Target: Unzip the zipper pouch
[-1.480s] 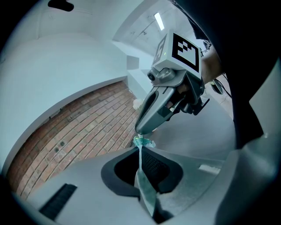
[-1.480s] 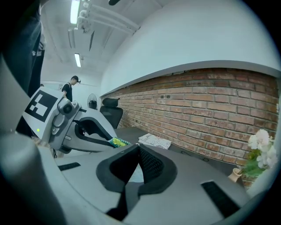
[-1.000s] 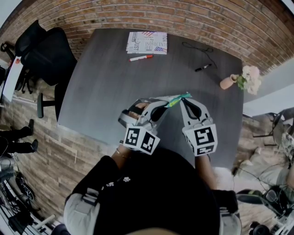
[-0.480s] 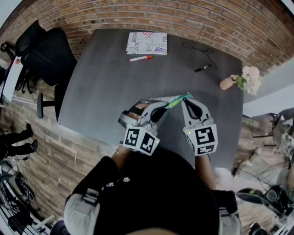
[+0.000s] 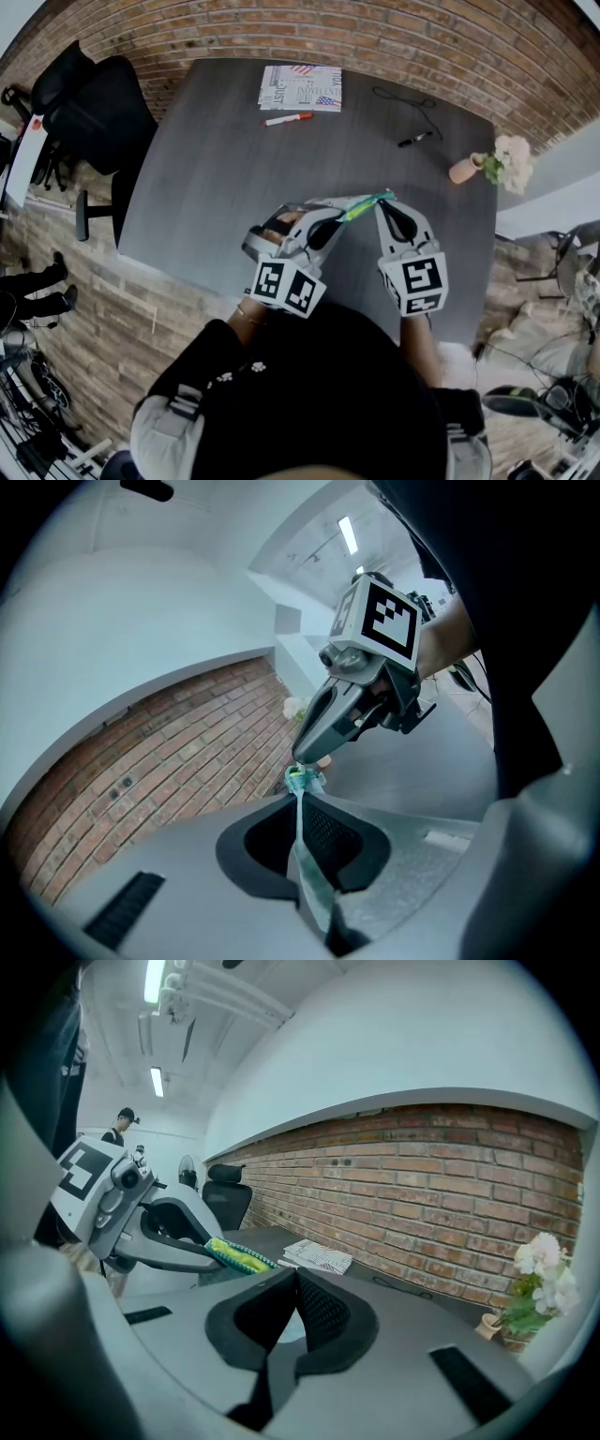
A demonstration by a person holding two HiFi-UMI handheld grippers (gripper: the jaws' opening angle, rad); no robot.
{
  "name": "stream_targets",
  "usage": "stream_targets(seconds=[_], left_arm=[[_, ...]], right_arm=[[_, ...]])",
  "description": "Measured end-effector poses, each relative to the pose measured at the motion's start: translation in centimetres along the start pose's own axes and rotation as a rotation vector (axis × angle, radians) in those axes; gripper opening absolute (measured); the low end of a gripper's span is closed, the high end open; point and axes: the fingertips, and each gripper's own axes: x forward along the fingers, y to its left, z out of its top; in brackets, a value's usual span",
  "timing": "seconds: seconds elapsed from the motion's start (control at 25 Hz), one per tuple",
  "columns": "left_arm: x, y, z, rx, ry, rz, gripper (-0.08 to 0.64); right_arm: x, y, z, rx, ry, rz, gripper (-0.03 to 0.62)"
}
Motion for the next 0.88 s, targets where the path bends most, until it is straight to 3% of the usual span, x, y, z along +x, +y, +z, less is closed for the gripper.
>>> stream_targets(seconds=[0.88], left_arm=[[-0.3, 0.0, 0.0, -0.022, -0.007, -0.01, 0.008]], right_arm=[[-0.1, -1.5, -0.7, -0.008, 0.018, -0.04, 0.002]])
